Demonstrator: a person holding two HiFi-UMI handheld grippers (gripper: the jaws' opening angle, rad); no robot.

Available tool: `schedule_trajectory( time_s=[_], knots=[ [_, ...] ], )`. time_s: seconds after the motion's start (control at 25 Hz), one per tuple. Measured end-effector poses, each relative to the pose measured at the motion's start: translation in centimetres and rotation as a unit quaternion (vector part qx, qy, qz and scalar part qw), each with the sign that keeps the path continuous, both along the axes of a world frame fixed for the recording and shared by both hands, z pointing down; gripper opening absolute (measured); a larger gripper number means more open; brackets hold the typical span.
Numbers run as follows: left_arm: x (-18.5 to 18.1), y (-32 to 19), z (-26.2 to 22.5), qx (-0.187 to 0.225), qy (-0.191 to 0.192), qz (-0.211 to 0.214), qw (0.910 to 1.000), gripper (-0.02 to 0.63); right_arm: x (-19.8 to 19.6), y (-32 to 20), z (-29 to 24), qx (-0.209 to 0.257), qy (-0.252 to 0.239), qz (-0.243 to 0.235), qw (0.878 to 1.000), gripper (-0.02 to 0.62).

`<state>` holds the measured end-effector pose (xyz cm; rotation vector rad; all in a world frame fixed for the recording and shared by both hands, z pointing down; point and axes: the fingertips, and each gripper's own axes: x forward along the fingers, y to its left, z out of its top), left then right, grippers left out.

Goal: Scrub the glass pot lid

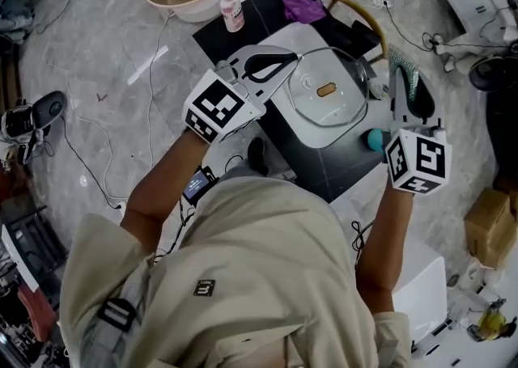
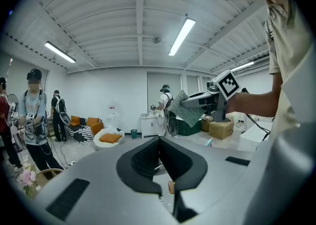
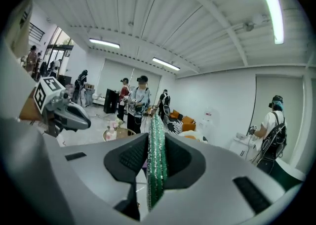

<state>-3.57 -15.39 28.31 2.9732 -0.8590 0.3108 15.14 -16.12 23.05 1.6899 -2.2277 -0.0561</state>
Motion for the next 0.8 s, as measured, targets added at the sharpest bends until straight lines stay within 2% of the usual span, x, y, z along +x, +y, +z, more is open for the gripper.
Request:
schedule_trajectory(
  time_s=[0.2,0.48,0.64,0.8],
  knots=[
    [0.2,1.8,-2.5,0.02,0.005,0.018,0.9996,0.014,-0.2,3.3,-6.0,0.055,-0.038,-0.007,0.998,0.092],
    [1.4,3.9,-5.8,0.062,0.017,0.035,0.9973,0.014,0.3,7.7,-11.1,0.11,-0.067,-0.022,0.991,0.092],
    [1.8,5.1,-7.3,0.057,0.024,0.04,0.9973,0.014,0.1,10.0,-12.4,0.125,-0.068,-0.028,0.989,0.091],
    [2.0,5.9,-8.2,0.051,0.025,0.037,0.9977,0.014,-0.3,11.5,-12.1,0.12,-0.057,-0.035,0.991,0.084]
  ],
)
